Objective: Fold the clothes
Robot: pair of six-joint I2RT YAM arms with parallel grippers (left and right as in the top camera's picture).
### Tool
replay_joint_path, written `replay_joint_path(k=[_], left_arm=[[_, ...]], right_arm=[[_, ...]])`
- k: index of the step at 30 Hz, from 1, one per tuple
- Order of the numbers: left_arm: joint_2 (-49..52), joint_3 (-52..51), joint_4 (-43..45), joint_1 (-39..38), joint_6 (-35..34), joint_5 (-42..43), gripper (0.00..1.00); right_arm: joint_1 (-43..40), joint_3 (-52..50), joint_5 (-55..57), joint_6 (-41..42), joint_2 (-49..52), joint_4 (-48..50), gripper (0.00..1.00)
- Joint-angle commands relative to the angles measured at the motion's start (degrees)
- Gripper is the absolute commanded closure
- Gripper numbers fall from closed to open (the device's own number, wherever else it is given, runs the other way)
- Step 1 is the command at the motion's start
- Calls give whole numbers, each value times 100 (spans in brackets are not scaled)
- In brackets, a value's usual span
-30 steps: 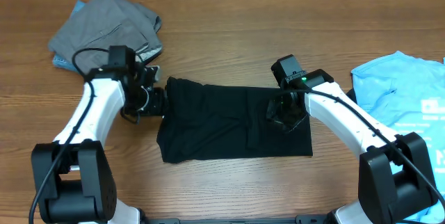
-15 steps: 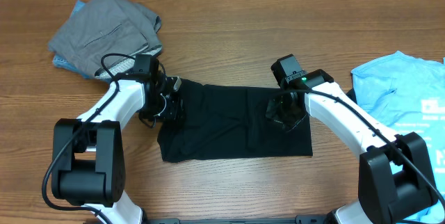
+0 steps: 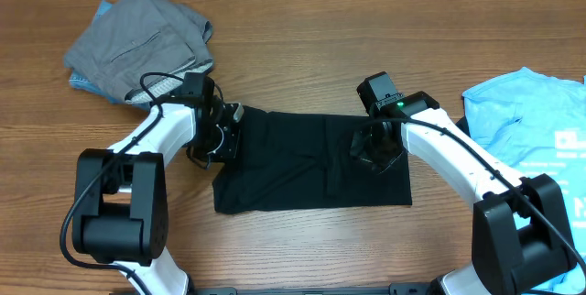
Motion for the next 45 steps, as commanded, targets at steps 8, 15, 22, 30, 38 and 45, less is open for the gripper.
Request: replay_joint_path(k=[8, 15, 22, 30, 38, 45], left_arm=[[149, 2245, -2684, 387, 33, -1362, 96], [107, 3834, -3453, 103, 22, -866, 96], [109, 3836, -3182, -966, -409, -363, 96], [111, 3823, -2715, -2605, -933, -529, 96], [166, 3464, -2179, -3805, -1808, -986, 68], [164, 3497, -2363, -4035, -1823, -1449, 62]], right_arm=[[-229, 376, 614, -20, -247, -501, 75], [-752, 501, 605, -22, -542, -564, 75], [-1344, 501, 601, -175, -553, -750, 75], [-1416, 501, 623, -214, -553, -702, 74], [-1416, 501, 623, -214, -553, -697, 62], [-1416, 501, 621, -216, -553, -730, 44]])
